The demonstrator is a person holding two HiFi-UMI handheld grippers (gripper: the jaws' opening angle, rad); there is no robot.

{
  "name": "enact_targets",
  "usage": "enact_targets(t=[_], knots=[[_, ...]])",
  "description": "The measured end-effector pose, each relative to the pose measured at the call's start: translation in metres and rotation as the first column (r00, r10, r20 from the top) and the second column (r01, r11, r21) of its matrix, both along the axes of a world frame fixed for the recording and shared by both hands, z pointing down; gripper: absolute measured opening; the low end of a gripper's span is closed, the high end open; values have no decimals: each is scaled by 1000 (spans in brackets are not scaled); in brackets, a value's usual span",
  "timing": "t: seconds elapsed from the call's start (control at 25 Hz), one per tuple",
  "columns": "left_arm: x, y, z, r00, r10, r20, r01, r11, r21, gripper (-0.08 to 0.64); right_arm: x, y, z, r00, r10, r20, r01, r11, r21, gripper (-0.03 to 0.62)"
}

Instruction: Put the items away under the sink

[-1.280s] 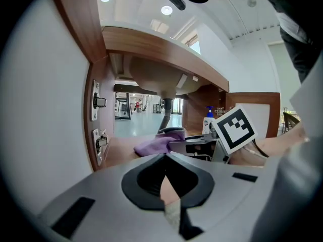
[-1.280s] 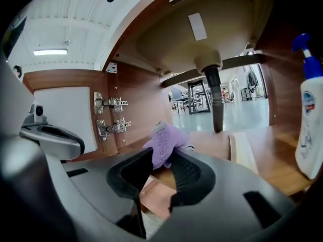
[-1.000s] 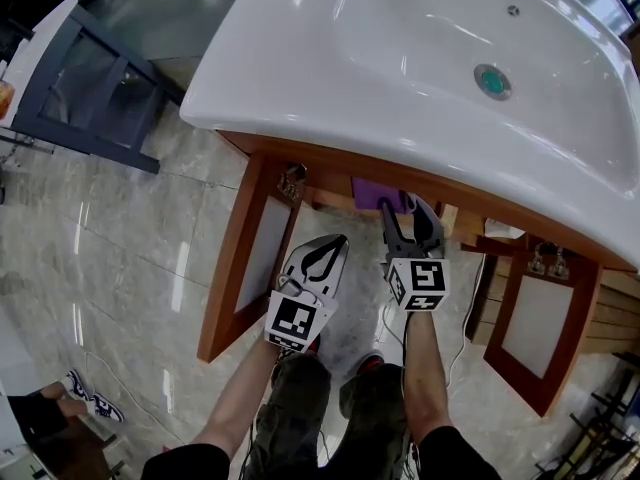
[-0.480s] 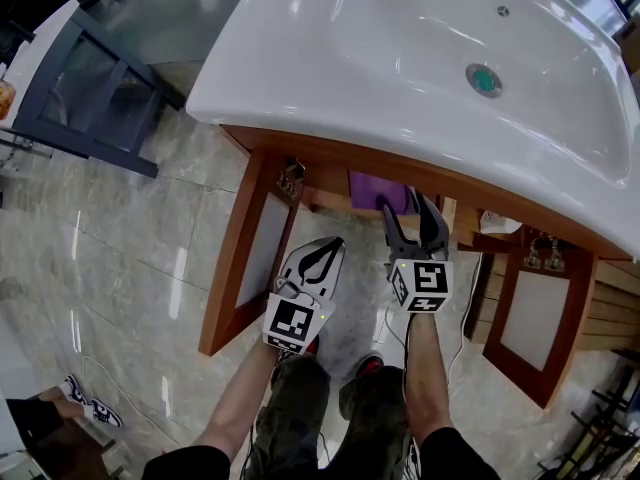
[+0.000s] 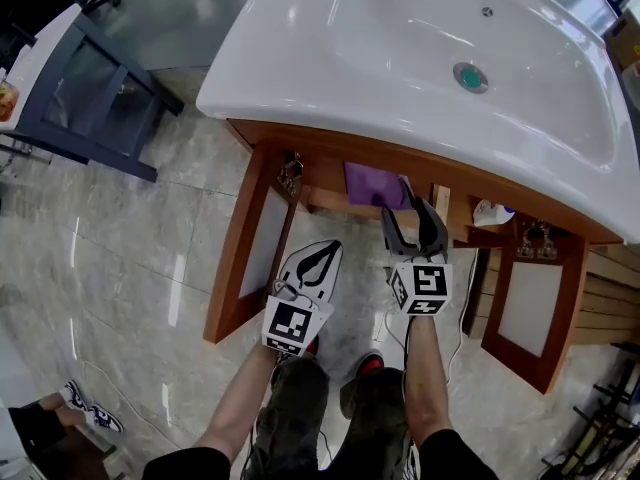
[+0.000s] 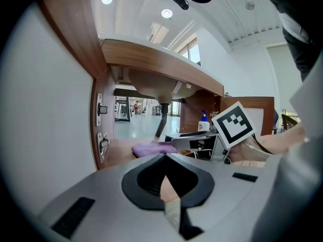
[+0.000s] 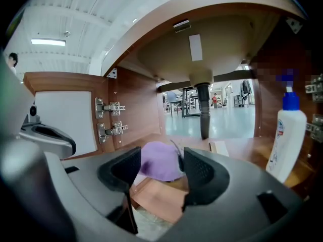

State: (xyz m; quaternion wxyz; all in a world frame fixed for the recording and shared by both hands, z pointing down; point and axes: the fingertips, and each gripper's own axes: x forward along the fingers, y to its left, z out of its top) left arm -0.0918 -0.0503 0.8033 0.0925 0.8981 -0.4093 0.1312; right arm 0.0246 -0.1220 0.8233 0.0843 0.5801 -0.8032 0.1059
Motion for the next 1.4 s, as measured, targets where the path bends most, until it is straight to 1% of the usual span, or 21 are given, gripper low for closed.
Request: enact_targets(t=[0.16,0.36,0.6,0.72,1.0,1.12,1.4], knots=[[0,6,-11,1000,2,-3,-2,1000,-6,6,1,10,-12,1000,-6,19,6,1000,-3,264],[-3,16,-34,1000,4,1,-4,1000,-16,6,-1,27,-32,1000,-18,15,18,1000,-21,258],[-1,29,-78,1000,10,-1,-10,1000,-25,6,-1,56,-71,1000,-11,12,11,999,-32,179],[3,35,-106,1000,19,-1,-19,1000,-21,6,2,69,-94,1000,-7,9,7,999,-40,157],[7,40,-173,999,37,0,-37,999,-3,6,13,88,-157,1000,22,-10,-23,999,-38,82],[13,42,-205,998,56,-3,-56,998,8,6,19,94,-187,999,41,-17,-41,999,-32,67],[27,39,-283,996,91,-11,-90,995,40,6,35,99,-276,996,84,-26,-83,996,17,43]])
